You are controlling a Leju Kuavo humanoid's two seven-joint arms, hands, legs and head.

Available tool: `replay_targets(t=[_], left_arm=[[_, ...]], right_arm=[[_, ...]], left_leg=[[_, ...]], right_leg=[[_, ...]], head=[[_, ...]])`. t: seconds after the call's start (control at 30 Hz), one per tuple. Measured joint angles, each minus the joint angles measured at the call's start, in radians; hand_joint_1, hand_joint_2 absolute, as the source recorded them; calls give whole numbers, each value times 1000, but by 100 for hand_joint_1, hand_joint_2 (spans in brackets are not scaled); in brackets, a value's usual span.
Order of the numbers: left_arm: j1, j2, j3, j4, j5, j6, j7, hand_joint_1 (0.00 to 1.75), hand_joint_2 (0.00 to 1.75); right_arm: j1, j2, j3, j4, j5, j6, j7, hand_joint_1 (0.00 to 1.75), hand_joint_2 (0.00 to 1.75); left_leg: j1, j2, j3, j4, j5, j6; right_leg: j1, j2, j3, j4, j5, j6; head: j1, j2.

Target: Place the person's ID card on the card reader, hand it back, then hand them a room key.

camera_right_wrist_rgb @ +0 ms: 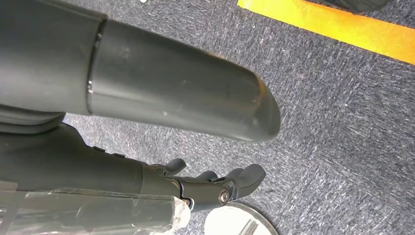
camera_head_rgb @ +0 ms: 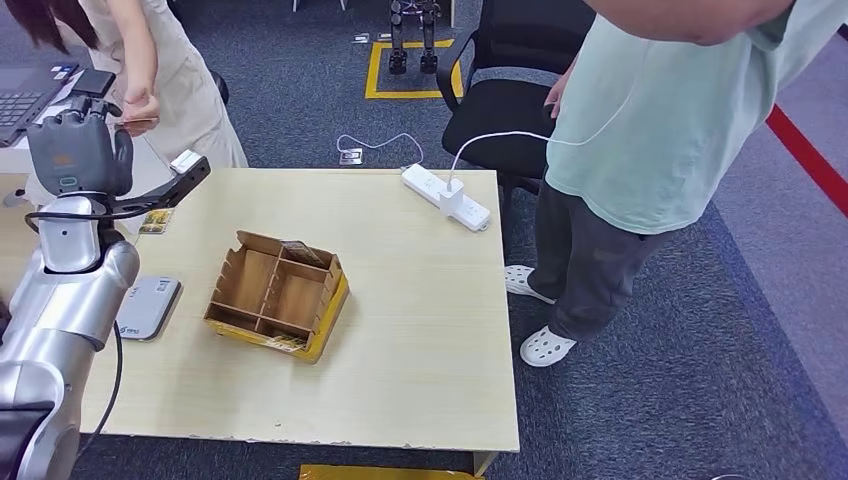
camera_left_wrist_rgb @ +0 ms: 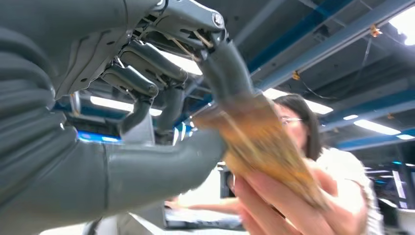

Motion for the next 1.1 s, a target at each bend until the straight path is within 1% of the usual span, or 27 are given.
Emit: replay_targets(t=[0.1,0.2,0.27,0.37,0.47,0.53,0.6,0.7,0.77,0.87,0.93,1.03,1.1], left_arm=[[0,-6,1,1,26,17,-15,0,175],[2,-6,2,2,11,40,-1,0,175],[2,-5,2,5,8,28,1,0,175],[2,1,2,13,16,-32,-6,0,175],[1,24,2,27,16,-118,-15,0,175],[1,52,2,40,-5,-152,-2,0,175],[1,86,2,58,-20,-160,19,0,175],[14,147,2,88,-23,-141,45,0,175],[42,196,9,108,-18,-110,63,0,175],[109,267,45,136,4,-57,81,0,175],[163,305,80,149,15,-34,89,0,175],[256,354,139,162,28,-12,102,0,175],[330,383,195,164,44,4,108,0,175]], right_arm=[[1,0,0,0,12,4,0,0,0],[2,0,0,0,21,11,0,0,0],[3,0,0,0,22,11,1,0,0],[4,0,0,0,22,11,1,0,0],[7,0,0,1,22,11,1,0,0],[10,0,0,1,20,11,1,0,0],[13,0,0,2,17,11,1,0,0],[17,0,0,2,13,11,1,0,0],[19,0,-2,2,11,10,1,0,0],[23,0,-7,2,10,10,2,0,0],[26,0,-10,3,11,9,2,0,0],[29,0,-13,3,10,6,2,0,0],[30,0,-16,4,7,2,1,0,0]], left_leg=[[0,0,0,0,0,0],[0,0,0,0,0,0],[0,0,0,0,0,0],[0,0,0,0,0,0],[0,1,0,0,0,0],[0,1,0,0,0,0],[0,2,0,0,0,0],[0,3,-1,-1,0,0],[0,4,-1,-1,0,-1],[0,7,0,-2,-1,-1],[0,7,0,-2,-1,-2],[0,7,-1,-2,-1,-2],[0,7,-1,-2,-2,-2]], right_leg=[[0,0,0,0,0,0],[0,0,0,0,0,0],[0,0,0,0,0,0],[0,0,0,0,0,0],[0,1,0,0,0,0],[0,2,-1,1,0,0],[0,3,-1,1,0,0],[0,3,-1,2,0,0],[0,4,-2,2,0,-1],[0,7,-3,2,-1,-1],[0,7,-3,2,-1,-1],[0,7,-3,2,-2,-1],[0,8,-3,2,-2,-1]], head=[[0,0],[0,0],[0,0],[0,0],[0,0],[0,0],[0,0],[0,0],[0,0],[0,0],[0,0],[0,0],[0,0]])
